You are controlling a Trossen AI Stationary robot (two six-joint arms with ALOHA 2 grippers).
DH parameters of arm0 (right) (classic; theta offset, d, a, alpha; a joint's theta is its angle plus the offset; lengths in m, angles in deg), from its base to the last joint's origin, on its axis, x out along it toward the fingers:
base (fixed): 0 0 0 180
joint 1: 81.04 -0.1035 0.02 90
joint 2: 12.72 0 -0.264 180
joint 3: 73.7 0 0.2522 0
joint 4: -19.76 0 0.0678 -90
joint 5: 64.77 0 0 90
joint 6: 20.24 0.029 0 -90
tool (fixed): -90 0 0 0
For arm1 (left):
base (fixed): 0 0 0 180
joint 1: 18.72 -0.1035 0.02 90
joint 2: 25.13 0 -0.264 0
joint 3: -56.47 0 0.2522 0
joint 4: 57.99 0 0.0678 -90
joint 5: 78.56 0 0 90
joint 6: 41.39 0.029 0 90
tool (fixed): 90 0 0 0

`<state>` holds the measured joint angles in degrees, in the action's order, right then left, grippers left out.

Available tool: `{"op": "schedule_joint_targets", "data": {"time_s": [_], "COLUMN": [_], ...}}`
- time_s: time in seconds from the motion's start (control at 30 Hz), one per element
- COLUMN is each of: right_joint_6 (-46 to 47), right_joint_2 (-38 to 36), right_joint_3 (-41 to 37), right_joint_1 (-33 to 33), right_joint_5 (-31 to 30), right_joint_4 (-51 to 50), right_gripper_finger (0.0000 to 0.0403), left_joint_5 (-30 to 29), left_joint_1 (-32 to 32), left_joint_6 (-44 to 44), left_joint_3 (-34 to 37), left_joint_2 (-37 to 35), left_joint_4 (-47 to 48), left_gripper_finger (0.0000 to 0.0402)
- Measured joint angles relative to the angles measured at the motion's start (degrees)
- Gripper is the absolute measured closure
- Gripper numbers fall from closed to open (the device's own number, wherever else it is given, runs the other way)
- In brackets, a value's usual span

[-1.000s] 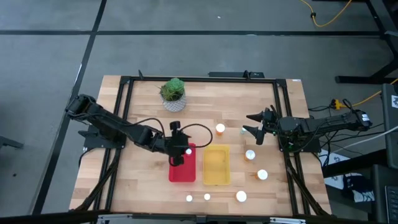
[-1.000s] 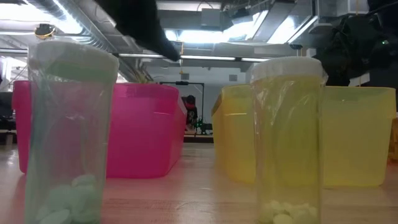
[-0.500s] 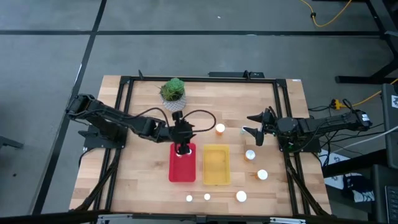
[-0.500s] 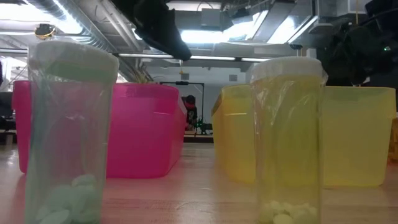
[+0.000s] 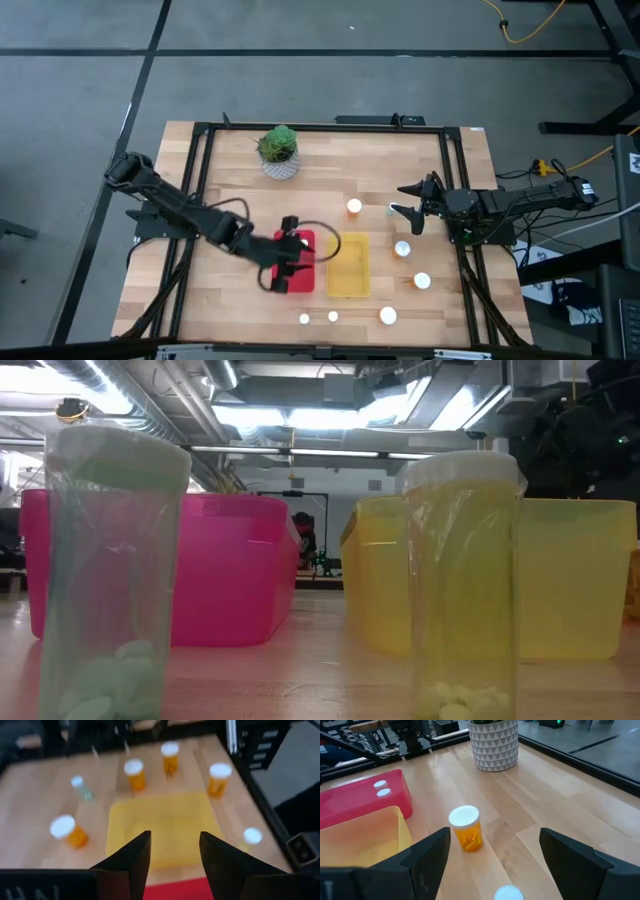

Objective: Pick and place medicine bottles into bin by pill shape (circle, oval)
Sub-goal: Put the blue tablet bottle into the red bin

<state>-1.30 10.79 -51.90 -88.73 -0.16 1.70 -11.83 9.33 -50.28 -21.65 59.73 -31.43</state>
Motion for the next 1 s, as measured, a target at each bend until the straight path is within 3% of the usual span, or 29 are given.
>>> {"op": "schedule_joint_targets", "data": {"time_s": [0.2,0.4,0.67,0.87,1.0], "right_joint_6": [0.33,0.26,0.61,1.79,1.81], "right_joint_2": [0.00,0.00,-0.02,-0.02,-0.02], "right_joint_3": [0.00,0.00,0.00,0.00,0.00], "right_joint_1": [0.00,0.01,0.00,0.00,0.00], "right_joint_5": [0.12,1.30,4.12,4.12,4.12], "right_joint_4": [-0.08,-0.24,-0.37,-0.37,-0.37], "right_gripper_finger": [0.0095,0.0095,0.0095,0.0095,0.0095], "left_joint_5": [-9.24,-9.95,-0.42,7.65,11.26], "left_joint_1": [7.53,11.00,14.06,16.52,17.26], "left_joint_6": [-1.24,-6.68,-27.07,-38.09,-40.29], "left_joint_3": [-5.95,-17.09,-27.98,-29.34,-29.33], "left_joint_2": [2.96,11.89,22.17,28.36,31.57], "left_joint_4": [0.23,10.21,23.11,26.36,28.90], "left_gripper_finger": [0.0242,0.0242,0.0242,0.0242,0.0242]}}
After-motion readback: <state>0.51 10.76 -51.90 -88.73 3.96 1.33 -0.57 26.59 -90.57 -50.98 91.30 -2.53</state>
